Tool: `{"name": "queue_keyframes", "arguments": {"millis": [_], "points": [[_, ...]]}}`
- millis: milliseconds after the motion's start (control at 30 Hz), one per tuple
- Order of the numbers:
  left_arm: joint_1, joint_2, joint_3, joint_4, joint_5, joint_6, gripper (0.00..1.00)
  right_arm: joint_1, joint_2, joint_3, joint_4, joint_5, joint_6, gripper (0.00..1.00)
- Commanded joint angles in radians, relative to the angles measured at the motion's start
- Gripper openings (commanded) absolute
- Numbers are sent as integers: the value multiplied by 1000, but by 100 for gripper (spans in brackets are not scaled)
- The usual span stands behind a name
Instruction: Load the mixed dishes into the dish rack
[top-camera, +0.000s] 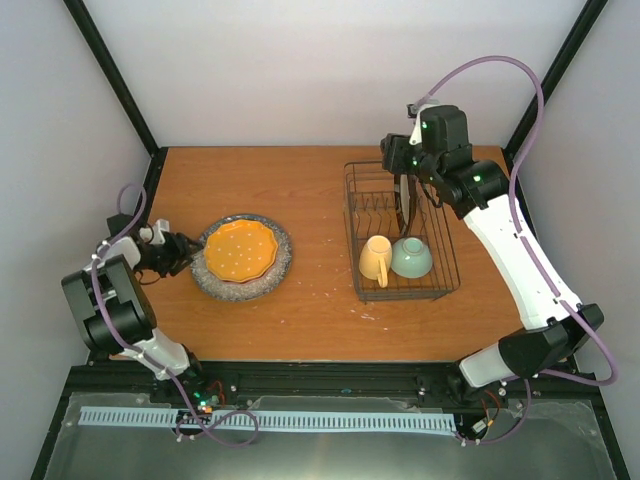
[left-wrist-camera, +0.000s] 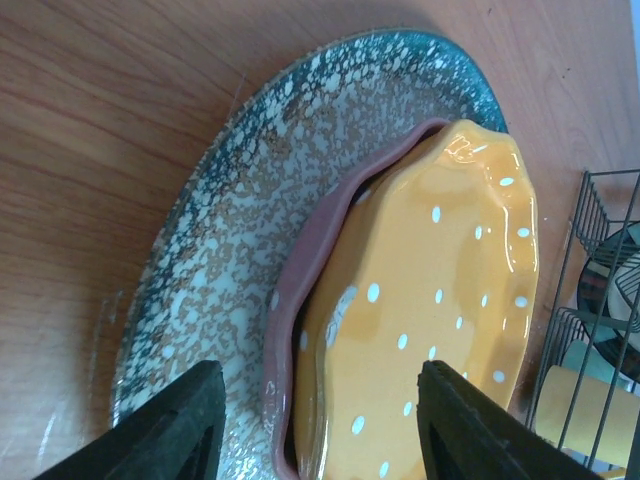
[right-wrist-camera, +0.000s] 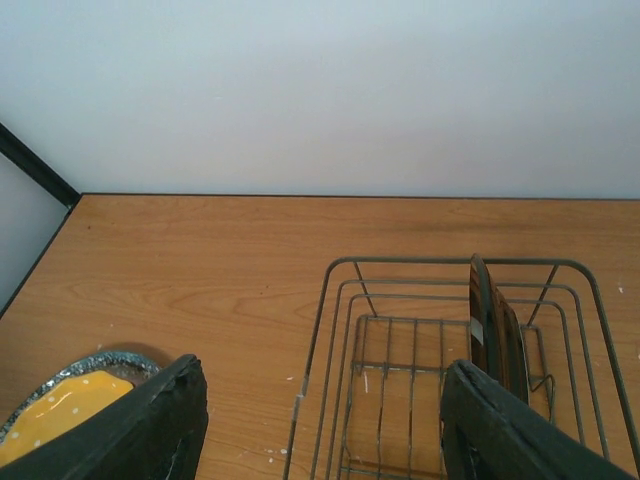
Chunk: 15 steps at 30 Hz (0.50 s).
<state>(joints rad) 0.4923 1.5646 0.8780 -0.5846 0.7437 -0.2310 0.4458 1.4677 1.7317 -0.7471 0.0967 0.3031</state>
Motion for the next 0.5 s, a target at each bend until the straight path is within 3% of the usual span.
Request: {"name": "queue_keyframes", "arguments": {"millis": [0, 233, 467], "points": [[-41, 46, 41, 6, 3, 29, 52, 2, -31, -8, 30, 2, 3, 63], [-97, 94, 48, 34, -2, 16, 50, 2, -30, -4, 23, 0, 5, 63], [-98, 113, 56, 38, -9, 29, 32, 2, -28, 3, 21, -2, 9, 63]]}}
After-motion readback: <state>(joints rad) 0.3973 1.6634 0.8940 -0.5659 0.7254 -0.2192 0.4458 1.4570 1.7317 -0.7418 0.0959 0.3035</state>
